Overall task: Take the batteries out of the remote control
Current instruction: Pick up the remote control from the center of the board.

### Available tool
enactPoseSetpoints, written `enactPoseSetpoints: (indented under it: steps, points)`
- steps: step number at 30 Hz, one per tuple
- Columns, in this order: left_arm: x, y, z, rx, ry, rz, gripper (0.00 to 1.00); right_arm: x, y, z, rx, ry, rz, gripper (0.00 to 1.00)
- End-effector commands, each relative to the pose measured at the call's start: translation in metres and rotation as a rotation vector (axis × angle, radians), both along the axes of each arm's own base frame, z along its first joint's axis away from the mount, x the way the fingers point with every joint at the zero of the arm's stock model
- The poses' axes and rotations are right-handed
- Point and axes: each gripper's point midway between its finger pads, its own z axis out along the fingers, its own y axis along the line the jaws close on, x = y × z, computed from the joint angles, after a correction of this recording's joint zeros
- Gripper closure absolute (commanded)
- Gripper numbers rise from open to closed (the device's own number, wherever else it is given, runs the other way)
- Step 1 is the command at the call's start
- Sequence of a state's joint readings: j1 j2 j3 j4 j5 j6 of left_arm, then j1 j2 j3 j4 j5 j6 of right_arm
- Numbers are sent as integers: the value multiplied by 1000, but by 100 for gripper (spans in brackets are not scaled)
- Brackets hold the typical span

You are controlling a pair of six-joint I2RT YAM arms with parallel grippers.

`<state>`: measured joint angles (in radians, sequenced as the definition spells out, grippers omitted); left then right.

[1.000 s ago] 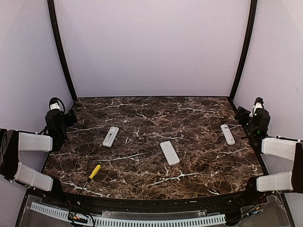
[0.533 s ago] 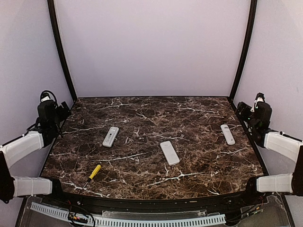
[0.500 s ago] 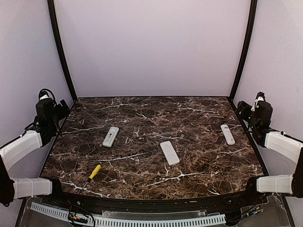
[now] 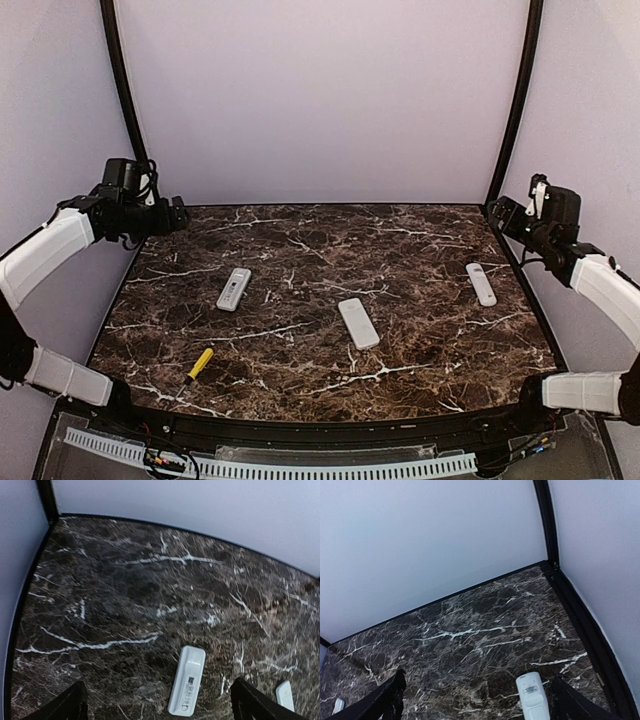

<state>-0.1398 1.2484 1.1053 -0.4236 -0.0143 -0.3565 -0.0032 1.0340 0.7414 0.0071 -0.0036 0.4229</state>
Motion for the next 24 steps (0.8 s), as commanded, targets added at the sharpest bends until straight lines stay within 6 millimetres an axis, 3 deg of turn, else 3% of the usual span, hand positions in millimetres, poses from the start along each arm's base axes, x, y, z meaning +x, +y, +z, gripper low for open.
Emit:
enactPoseSetpoints:
  steps: [1,5,10,15,24]
  points:
    - [-35,-52,-61,105,322,-267,1,-4,50,-17,-4,125,162,4]
    - [-34,-88,-87,24,385,-370,1,-4,70,-17,11,125,209,4]
    - [-38,-121,-127,42,484,-454,2,-2,85,-15,25,116,240,3]
    - [-46,-128,-157,59,532,-458,2,-2,86,-20,9,133,240,3]
    - [-39,-116,-185,158,576,-430,1,-3,85,-21,2,126,236,3]
